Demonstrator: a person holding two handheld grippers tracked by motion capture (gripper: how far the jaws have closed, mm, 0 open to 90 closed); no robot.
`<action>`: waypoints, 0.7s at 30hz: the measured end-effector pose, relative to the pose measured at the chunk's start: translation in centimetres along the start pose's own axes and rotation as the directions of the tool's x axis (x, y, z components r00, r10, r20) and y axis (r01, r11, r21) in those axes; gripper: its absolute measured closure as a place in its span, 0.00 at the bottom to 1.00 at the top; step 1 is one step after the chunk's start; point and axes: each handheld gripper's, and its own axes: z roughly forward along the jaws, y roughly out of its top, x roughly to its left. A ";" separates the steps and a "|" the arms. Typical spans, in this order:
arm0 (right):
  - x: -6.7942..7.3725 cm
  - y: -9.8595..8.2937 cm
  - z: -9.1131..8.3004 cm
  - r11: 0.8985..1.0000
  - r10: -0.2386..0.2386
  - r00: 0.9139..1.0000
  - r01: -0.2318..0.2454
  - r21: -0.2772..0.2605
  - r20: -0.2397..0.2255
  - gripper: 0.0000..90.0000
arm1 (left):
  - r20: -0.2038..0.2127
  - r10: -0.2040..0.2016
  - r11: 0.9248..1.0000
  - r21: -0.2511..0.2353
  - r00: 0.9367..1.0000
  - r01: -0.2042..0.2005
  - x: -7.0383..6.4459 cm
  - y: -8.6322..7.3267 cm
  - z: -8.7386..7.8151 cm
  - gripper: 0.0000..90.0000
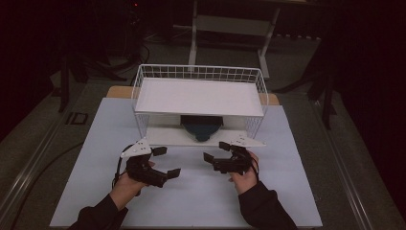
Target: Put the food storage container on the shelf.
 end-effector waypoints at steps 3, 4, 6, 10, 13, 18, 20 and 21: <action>0.0 0.0 -1.0 1.000 -0.016 1.000 0.016 -0.006 0.003 0.16 | 0.024 0.042 0.999 0.019 0.999 -0.042 -0.4 0.1 -0.1 0.01; -0.1 -0.1 -1.3 1.000 -0.017 1.000 0.017 -0.011 -0.001 0.16 | 0.022 0.047 0.999 0.021 0.999 -0.048 -0.6 0.0 -0.2 0.01; -0.1 -0.2 -1.8 1.000 -0.018 1.000 0.018 -0.009 -0.004 0.16 | 0.032 0.032 0.999 0.015 0.999 -0.032 -0.8 0.0 -0.4 0.01; -0.2 -0.6 -2.9 1.000 -0.017 1.000 0.017 -0.001 -0.010 0.16 | 0.025 0.033 0.999 0.008 0.999 -0.033 -1.0 -0.2 -1.0 0.01; -0.1 -1.1 -3.8 1.000 -0.014 1.000 0.013 -0.012 -0.017 0.16 | 0.019 0.029 1.000 0.001 0.999 -0.029 -0.9 -0.4 -1.7 0.01; 0.2 -1.9 -5.2 0.999 -0.031 0.999 0.030 -0.012 -0.018 0.16 | -0.001 0.030 1.000 -0.006 1.000 -0.030 -0.8 -1.0 -2.7 0.01; 0.3 -2.0 -5.5 0.999 -0.033 0.999 0.033 -0.009 -0.018 0.16 | -0.001 0.029 1.000 -0.006 1.000 -0.029 -0.8 -1.1 -2.9 0.01; 0.3 -2.3 -6.0 0.999 -0.032 0.999 0.032 -0.005 -0.020 0.16 | -0.006 0.024 1.000 -0.004 1.000 -0.024 -0.7 -1.3 -3.1 0.01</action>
